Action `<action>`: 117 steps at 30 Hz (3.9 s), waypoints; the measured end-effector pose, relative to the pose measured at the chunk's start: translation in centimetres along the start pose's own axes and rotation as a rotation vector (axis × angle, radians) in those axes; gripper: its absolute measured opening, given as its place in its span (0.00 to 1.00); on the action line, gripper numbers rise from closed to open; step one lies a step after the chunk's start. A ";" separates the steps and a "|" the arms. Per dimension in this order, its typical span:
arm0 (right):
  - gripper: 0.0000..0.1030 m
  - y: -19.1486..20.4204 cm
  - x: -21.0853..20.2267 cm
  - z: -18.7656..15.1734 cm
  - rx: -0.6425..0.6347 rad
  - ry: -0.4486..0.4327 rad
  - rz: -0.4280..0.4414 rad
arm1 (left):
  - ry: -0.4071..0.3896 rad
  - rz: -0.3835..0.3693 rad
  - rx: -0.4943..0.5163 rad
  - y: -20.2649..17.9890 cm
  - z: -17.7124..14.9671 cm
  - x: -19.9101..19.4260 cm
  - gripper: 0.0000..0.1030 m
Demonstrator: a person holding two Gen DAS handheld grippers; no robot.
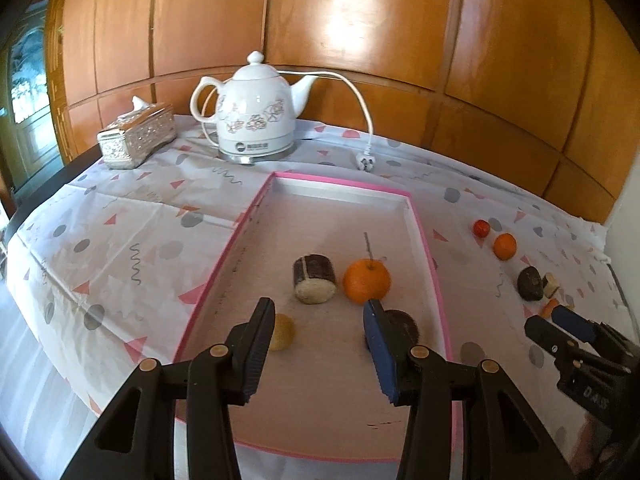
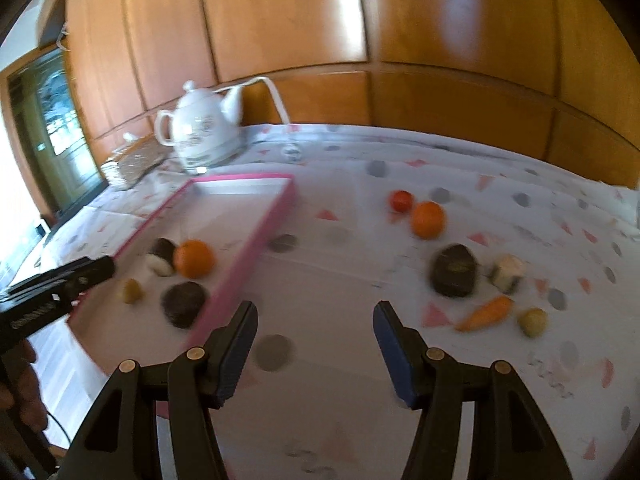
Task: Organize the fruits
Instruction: 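Lower the dark beet into the pink tray and open the right tool, then grasp the red tomato with the left tool, then carry the tomato to the tray with the left tool while the right tool grasps the carrot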
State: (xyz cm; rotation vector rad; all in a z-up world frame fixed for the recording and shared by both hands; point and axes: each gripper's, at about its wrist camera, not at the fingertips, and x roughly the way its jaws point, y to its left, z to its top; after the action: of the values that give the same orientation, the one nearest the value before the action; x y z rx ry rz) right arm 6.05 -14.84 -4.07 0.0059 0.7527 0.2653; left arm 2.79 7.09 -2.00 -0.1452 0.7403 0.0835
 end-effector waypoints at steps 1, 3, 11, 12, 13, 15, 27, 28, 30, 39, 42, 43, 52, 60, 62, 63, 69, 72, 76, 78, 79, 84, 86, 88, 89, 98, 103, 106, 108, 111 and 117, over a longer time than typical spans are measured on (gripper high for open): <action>0.59 -0.5 -0.1 -0.1 0.003 0.001 -0.010 | 0.000 -0.003 0.006 -0.2 0.0 0.0 0.46; 0.59 -1.9 -0.3 -0.2 0.014 0.002 -0.048 | 0.002 -0.009 0.018 -0.7 0.0 0.0 0.46; 0.59 -6.1 -1.2 -1.5 0.043 0.018 -0.131 | 0.012 -0.062 0.077 -3.1 0.0 0.2 0.46; 0.59 -6.8 -1.3 -1.8 0.053 0.026 -0.147 | 0.015 -0.070 0.084 -3.5 0.0 0.3 0.46; 0.59 -7.4 -1.4 -2.0 0.063 0.030 -0.158 | 0.017 -0.076 0.091 -3.8 0.1 0.3 0.46; 0.59 -8.4 -1.6 -2.4 0.087 0.037 -0.173 | 0.017 -0.092 0.106 -4.6 0.3 0.4 0.46; 0.59 -12.7 -2.2 -3.5 0.177 0.012 -0.263 | 0.045 -0.178 0.181 -9.9 2.0 1.5 0.45; 0.59 -12.9 -2.3 -3.6 0.178 0.010 -0.267 | 0.049 -0.185 0.183 -10.5 2.3 1.8 0.45; 0.59 -13.2 -2.3 -3.6 0.183 0.006 -0.269 | 0.059 -0.196 0.183 -11.3 2.8 2.4 0.45; 0.59 -14.4 -2.7 -3.4 0.203 -0.024 -0.277 | 0.143 -0.243 0.157 -14.9 5.2 7.1 0.25; 0.59 -14.5 -3.0 -3.3 0.190 -0.048 -0.284 | 0.156 -0.263 0.156 -16.4 6.3 8.9 0.24; 0.59 -14.5 -3.0 -3.2 0.188 -0.050 -0.284 | 0.174 -0.269 0.150 -16.9 6.8 9.9 0.24; 0.59 -16.3 -2.9 -3.0 0.229 -0.072 -0.276 | 0.242 -0.244 0.113 -19.2 9.3 16.4 0.25; 0.59 -17.5 -2.6 -3.0 0.268 -0.085 -0.263 | 0.272 -0.248 0.147 -22.2 10.5 20.6 0.25; 0.59 -18.0 -2.7 -3.1 0.288 -0.089 -0.264 | 0.275 -0.237 0.161 -22.8 10.6 21.5 0.25; 0.59 -18.4 -2.8 -3.2 0.304 -0.093 -0.266 | 0.277 -0.226 0.161 -23.0 10.6 22.0 0.25; 0.59 -19.3 -3.0 -3.5 0.331 -0.093 -0.271 | 0.273 -0.246 0.150 -22.4 10.2 22.4 0.24; 0.59 -19.8 -3.0 -3.8 0.355 -0.088 -0.267 | 0.268 -0.244 0.138 -21.4 9.6 21.6 0.24; 0.59 -20.1 -3.1 -4.1 0.366 -0.081 -0.270 | 0.273 -0.229 0.127 -20.2 8.9 19.9 0.24; 0.59 -20.1 -3.1 -4.1 0.366 -0.074 -0.265 | 0.267 -0.226 0.127 -19.6 8.3 18.5 0.24; 0.59 -20.1 -3.1 -4.1 0.363 -0.070 -0.261 | 0.262 -0.226 0.128 -19.4 8.0 17.7 0.24; 0.59 -20.0 -2.3 -4.6 0.363 -0.024 -0.230 | 0.227 -0.224 0.193 -19.2 5.0 13.5 0.24; 0.59 -19.7 -2.2 -4.8 0.354 -0.016 -0.224 | 0.223 -0.217 0.216 -19.3 3.9 12.1 0.24; 0.58 -19.2 -2.3 -4.8 0.338 -0.013 -0.201 | 0.216 -0.221 0.237 -19.3 3.0 10.9 0.24; 0.51 -18.8 -2.3 -4.6 0.327 -0.011 -0.179 | 0.213 -0.225 0.251 -19.5 2.8 10.6 0.24; 0.30 -15.5 0.3 -3.8 0.296 0.058 0.014 | 0.158 -0.247 0.310 -20.4 5.0 10.0 0.24; 0.30 -15.9 2.3 -2.7 0.394 0.058 0.047 | 0.102 -0.259 0.282 -19.9 8.8 8.3 0.24; 0.30 -16.1 3.2 -1.9 0.433 0.057 0.052 | 0.072 -0.266 0.265 -19.2 10.8 6.5 0.24; 0.30 -16.2 3.5 -1.6 0.449 0.053 0.042 | 0.054 -0.261 0.262 -18.6 11.7 5.2 0.24; 0.30 -16.3 4.1 -1.1 0.449 0.050 0.019 | 0.036 -0.258 0.251 -17.4 12.6 3.1 0.24; 0.27 -15.0 4.7 -0.4 0.339 0.066 -0.044 | 0.010 -0.252 0.228 -14.7 11.8 -0.5 0.24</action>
State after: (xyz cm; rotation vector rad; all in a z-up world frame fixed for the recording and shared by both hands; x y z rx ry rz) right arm 12.60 -28.21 -9.08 0.3019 0.8554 0.0938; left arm 12.14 -5.56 8.39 -0.0198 0.7305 -0.2408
